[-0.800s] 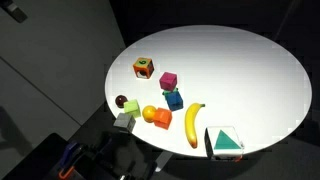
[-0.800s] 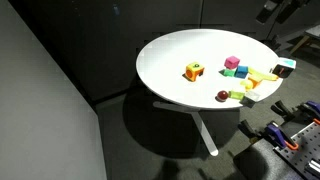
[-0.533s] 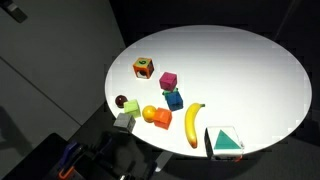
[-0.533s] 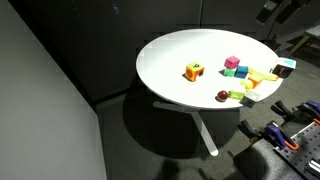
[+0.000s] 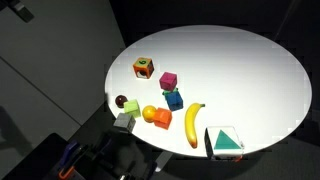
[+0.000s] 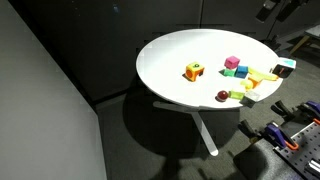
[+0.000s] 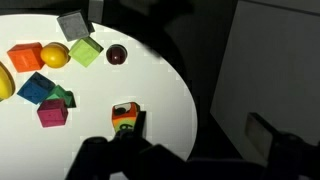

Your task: Put the plum on the orange plushy cube

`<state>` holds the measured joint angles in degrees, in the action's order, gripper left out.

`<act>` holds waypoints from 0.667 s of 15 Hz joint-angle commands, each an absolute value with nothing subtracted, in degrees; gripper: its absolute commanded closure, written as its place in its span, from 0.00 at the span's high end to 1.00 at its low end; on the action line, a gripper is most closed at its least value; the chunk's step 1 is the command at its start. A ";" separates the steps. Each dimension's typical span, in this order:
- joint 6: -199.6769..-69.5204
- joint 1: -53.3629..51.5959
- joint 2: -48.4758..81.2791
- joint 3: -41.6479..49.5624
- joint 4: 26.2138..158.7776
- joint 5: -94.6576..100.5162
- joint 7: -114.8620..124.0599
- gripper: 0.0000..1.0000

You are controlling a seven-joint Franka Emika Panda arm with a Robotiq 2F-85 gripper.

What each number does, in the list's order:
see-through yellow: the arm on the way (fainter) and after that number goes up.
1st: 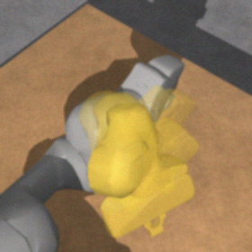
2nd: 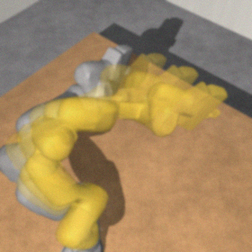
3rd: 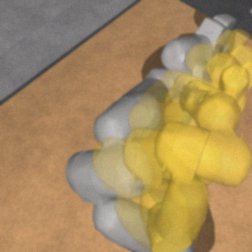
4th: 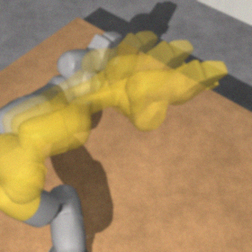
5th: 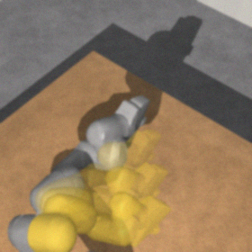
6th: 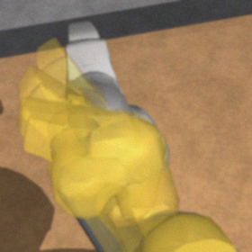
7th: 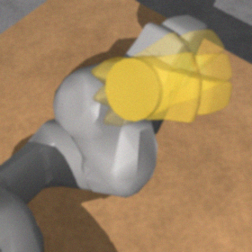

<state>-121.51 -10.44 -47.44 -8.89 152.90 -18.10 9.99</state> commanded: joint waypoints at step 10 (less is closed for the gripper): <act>-120.20 -0.20 -34.21 -9.09 141.78 -9.41 16.12 1.00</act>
